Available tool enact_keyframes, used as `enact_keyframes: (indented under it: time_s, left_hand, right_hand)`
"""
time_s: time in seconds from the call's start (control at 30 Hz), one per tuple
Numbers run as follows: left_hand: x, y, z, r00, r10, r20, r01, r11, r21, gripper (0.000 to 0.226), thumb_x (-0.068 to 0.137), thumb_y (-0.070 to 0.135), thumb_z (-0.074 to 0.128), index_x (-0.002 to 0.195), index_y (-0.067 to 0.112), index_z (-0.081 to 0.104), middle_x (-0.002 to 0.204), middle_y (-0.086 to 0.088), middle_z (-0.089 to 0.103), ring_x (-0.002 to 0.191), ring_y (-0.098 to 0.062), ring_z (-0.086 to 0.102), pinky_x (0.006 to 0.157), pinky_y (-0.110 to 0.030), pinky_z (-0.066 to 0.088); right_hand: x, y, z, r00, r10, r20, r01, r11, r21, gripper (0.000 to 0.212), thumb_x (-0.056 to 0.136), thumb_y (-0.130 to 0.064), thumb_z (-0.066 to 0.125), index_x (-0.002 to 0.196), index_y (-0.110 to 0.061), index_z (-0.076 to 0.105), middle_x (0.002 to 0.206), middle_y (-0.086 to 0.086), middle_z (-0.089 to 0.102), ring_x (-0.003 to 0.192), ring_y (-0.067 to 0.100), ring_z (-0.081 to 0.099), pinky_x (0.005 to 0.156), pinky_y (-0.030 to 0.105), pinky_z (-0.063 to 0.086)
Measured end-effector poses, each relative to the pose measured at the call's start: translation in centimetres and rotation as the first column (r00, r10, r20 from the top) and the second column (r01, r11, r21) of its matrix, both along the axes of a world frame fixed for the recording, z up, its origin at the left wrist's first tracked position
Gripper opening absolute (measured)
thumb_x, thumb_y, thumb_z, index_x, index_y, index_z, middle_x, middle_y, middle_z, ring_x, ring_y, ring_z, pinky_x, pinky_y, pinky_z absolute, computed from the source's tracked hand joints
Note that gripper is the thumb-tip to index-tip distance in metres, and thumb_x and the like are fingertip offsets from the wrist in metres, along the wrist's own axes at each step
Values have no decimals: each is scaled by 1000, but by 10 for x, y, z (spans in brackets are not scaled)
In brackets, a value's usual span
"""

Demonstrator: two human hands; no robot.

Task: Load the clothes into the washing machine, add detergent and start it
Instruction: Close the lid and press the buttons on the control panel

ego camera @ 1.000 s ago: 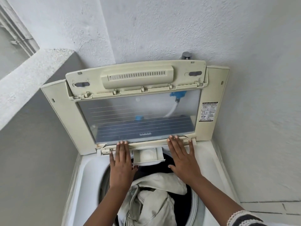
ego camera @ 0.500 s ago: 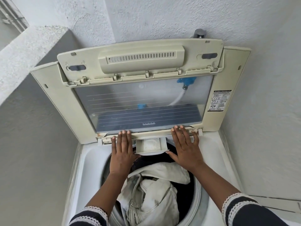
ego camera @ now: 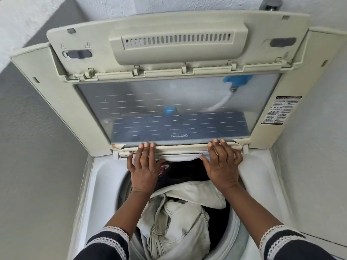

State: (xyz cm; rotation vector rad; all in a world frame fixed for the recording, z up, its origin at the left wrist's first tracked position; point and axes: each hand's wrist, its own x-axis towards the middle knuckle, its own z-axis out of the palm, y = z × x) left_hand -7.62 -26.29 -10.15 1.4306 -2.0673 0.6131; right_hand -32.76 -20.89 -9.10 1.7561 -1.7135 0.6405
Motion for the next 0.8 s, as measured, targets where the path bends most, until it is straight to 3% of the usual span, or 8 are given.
enact_keyframes:
  time_s: [0.3, 0.53, 0.67, 0.8]
  left_hand:
    - [1, -5, -7, 997, -49, -56, 46, 998, -53, 80, 87, 54, 66, 143, 7, 34, 134, -10, 43, 129, -25, 40, 104, -45, 33]
    - [0, -5, -5, 991, -54, -120, 53, 999, -11, 71, 91, 44, 65, 144, 10, 32, 134, -9, 41, 132, -23, 34, 106, -43, 28]
    - [0, -5, -6, 987, -43, -156, 46, 999, 20, 67, 89, 39, 66, 142, 14, 33, 132, -8, 40, 134, -21, 30, 108, -41, 23]
    - [-10, 2, -4, 970, 51, -236, -21, 992, 127, 59, 84, 33, 66, 135, 14, 42, 131, -8, 39, 127, -27, 38, 110, -41, 14]
  right_hand:
    - [7, 0, -3, 995, 0, 101, 1, 1000, -7, 54, 87, -37, 72, 129, -15, 45, 134, 5, 44, 128, 27, 44, 104, 45, 26]
    - [8, -1, -3, 990, -24, 137, 23, 1000, 4, 60, 84, -46, 72, 128, -15, 46, 133, 4, 45, 128, 27, 44, 95, 49, 35]
    - [10, -2, -3, 991, -27, 127, 29, 999, -16, 56, 86, -43, 72, 126, -14, 46, 132, 5, 46, 127, 28, 44, 100, 46, 29]
    - [13, -3, -7, 989, -31, 142, 35, 999, -23, 56, 85, -40, 73, 126, -13, 46, 133, 6, 45, 128, 29, 43, 103, 45, 26]
